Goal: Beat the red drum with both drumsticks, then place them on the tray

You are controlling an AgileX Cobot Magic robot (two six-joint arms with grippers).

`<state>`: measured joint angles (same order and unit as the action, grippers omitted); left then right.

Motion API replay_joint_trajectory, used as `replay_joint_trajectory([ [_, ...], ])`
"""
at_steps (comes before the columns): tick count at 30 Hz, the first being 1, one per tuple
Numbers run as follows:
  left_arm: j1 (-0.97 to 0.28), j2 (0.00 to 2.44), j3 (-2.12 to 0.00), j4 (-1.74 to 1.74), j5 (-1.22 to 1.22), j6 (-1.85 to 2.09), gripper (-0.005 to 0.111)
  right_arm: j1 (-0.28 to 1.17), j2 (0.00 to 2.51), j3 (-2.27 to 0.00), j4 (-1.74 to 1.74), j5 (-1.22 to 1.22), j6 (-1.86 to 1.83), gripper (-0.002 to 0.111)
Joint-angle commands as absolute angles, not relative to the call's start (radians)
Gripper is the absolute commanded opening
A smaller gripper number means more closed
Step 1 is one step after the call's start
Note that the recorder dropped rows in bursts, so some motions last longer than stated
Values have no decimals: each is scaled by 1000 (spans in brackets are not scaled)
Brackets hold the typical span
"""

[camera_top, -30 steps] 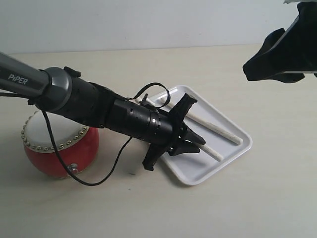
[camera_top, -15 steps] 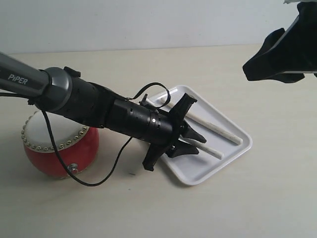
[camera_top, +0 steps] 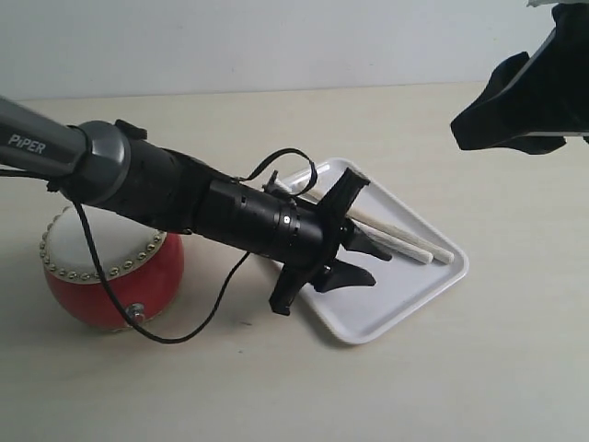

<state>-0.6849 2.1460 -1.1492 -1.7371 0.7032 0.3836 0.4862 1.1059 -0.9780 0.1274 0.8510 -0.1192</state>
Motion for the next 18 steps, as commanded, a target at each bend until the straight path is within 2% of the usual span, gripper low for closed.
replay_joint_trajectory([
  [1,-685,2061,-1155,-1744,789,394,12,481,1099,-985,139,840,-128,40],
  [2,-685,2030,-1155,-1744,799,417,2,481,1099,-985,139,840,-128,38],
  [3,-685,1993,-1155,-1744,800,450,0,484,1096,-985,141,840,-128,36],
  [5,-685,1914,-1148,-1744,795,500,0,484,1084,-985,153,820,-128,26],
  [9,-639,1711,-1081,-1680,740,565,0,484,999,-985,157,728,-130,0],
  [14,-615,1381,-903,-1485,586,657,0,484,900,-954,159,687,-144,0],
  [18,-617,1076,-714,-1365,374,745,0,484,800,-732,159,474,-148,0],
])
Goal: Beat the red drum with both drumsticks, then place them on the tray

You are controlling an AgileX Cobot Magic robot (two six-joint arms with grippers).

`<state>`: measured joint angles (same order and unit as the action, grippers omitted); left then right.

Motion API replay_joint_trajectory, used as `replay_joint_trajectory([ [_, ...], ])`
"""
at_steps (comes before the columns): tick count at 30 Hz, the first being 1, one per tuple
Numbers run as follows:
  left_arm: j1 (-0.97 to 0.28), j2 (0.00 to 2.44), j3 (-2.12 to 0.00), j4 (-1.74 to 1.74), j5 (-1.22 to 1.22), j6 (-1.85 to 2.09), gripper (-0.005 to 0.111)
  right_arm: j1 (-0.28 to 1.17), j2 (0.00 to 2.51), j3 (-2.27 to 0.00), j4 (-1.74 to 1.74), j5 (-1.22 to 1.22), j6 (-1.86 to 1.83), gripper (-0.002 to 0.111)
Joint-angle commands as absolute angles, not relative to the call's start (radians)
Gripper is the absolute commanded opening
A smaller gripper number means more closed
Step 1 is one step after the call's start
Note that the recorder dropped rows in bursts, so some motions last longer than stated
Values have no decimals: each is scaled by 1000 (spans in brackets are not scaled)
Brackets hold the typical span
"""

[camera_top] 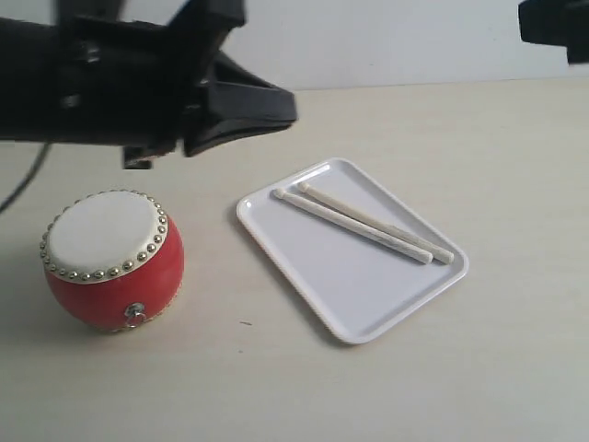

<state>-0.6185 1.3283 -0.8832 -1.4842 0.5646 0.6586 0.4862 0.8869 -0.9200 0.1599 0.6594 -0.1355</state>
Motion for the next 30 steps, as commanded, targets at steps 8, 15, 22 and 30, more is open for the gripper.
replay_joint_trajectory([
  [8,-617,425,-349,-1155,0,995,0,484,609,-424,175,236,-153,0],
  [15,-617,383,-340,-1155,20,995,0,484,609,-424,209,236,-153,0],
  [22,-617,384,-340,-1155,20,993,0,484,609,-424,209,236,-153,0],
  [30,-603,361,-336,-1045,29,1002,0,484,609,-424,209,236,-153,0],
])
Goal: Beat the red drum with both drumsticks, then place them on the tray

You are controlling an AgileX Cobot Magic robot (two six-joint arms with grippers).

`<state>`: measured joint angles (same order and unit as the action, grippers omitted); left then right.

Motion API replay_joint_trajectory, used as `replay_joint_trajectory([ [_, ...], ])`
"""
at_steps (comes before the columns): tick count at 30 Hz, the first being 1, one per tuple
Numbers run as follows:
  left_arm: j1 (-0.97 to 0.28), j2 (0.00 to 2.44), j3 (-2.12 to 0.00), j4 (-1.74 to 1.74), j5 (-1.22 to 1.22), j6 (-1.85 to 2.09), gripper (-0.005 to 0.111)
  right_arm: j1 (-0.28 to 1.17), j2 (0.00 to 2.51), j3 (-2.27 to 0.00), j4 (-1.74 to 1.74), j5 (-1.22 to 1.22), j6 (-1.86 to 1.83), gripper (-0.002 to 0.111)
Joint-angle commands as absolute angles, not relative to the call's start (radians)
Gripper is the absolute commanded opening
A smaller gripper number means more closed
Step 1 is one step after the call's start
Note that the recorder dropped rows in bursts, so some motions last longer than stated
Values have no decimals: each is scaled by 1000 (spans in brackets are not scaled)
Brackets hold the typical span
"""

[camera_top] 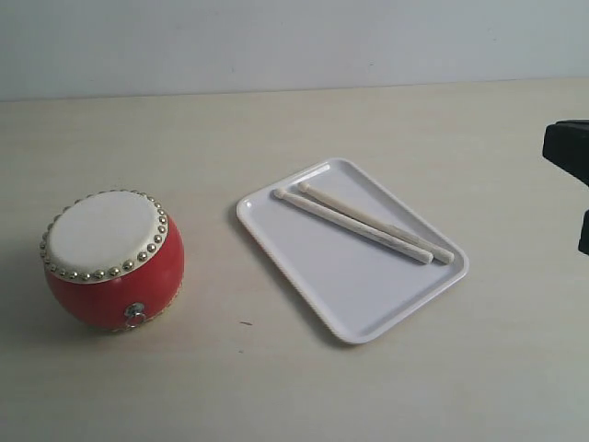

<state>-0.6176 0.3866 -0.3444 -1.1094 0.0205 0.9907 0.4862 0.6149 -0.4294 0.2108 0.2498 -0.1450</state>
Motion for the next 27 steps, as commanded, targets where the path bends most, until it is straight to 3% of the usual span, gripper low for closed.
replay_joint_trajectory([
  [1,-572,345,-327,-1027,49,1002,0,484,609,-424,209,236,-153,0],
  [9,-244,155,-114,-1053,143,1002,0,484,609,-424,209,236,-153,0],
  [13,-143,78,-34,-1056,121,1002,0,484,609,-424,209,236,-153,0],
  [27,-85,34,0,-1015,117,951,0,484,609,-424,209,236,-153,0],
])
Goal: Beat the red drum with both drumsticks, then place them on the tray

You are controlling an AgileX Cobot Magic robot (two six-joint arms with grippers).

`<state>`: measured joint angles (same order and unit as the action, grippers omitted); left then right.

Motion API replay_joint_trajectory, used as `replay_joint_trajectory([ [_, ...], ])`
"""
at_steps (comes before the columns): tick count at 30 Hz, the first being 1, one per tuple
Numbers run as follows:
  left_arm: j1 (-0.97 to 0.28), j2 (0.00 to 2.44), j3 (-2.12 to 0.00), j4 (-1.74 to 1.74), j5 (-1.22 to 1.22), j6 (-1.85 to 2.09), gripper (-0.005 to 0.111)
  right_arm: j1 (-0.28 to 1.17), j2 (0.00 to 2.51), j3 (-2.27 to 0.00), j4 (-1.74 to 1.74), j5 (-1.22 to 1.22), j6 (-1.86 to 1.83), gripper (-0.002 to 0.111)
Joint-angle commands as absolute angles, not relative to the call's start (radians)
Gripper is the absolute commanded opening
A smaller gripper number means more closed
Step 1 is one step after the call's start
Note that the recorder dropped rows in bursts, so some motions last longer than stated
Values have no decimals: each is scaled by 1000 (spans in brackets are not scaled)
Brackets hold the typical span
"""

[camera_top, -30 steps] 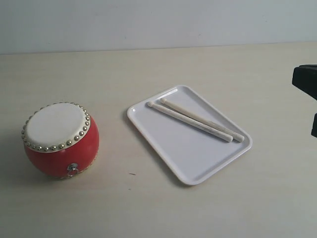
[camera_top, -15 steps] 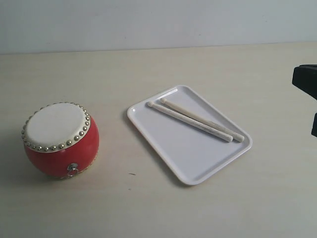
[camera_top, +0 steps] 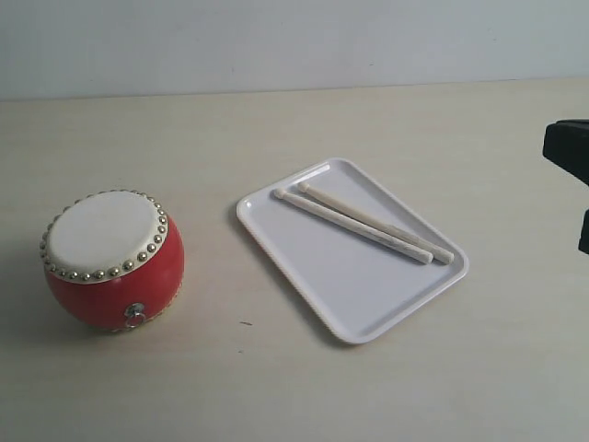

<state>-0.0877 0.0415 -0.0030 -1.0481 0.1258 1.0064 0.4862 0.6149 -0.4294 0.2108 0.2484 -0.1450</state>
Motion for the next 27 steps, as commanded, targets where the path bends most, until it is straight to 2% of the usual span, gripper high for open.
replay_joint_trajectory([
  [1,-85,34,0,-951,117,875,0,484,609,-424,209,236,-153,0],
  [5,-81,34,0,-107,117,-107,0,484,609,-424,209,236,-153,0],
  [27,-81,34,0,-69,126,-139,0,484,609,-424,209,232,-152,0],
])
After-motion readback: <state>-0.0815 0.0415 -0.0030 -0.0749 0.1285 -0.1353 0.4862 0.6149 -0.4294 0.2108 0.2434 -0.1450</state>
